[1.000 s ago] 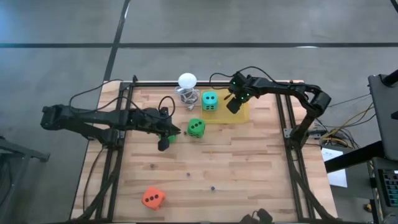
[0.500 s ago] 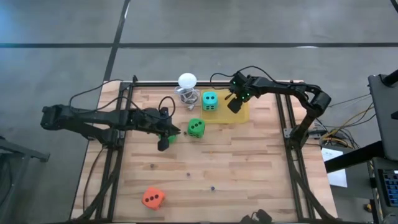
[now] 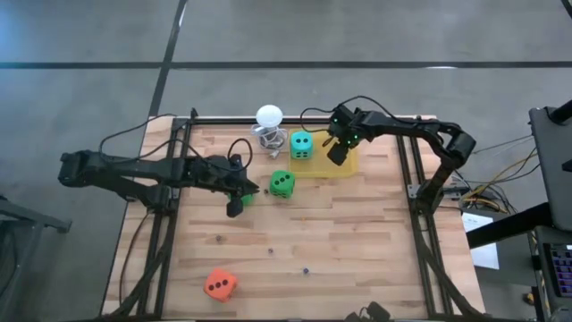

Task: Pick & Place Dice
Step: Put the small violet dice into the yellow bin

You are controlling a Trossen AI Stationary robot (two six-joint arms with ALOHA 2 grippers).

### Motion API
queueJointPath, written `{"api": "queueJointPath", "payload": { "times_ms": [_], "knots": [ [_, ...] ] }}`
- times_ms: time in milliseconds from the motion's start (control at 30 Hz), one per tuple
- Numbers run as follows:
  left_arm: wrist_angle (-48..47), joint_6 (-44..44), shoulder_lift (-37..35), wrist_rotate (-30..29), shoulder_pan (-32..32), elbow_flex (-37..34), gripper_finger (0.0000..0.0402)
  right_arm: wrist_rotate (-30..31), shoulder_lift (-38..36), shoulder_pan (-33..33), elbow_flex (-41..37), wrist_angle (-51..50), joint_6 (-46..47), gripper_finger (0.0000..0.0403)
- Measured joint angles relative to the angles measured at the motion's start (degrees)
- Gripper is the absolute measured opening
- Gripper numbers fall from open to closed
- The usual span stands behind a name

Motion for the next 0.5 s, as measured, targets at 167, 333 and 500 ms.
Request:
{"api": "queueJointPath", "payload": {
  "times_ms": [167, 333, 500],
  "knots": [
    [0.21, -0.30, 0.00, 0.00, 0.00, 0.00, 0.0059, -0.22, -0.26, 0.17, 0.47, -0.11, 2.36, 0.0166],
    [1.24, -1.48, 0.08, 3.70, -0.13, 0.36, 0.0059, -0.01, -4.68, 0.96, 0.87, -0.09, 3.46, 0.0166],
    [-0.29, -0.76, 0.28, 4.58, -1.60, 1.00, 0.0059, -0.29, -13.07, 2.96, 0.58, -1.24, 5.20, 0.0166]
  ]
}}
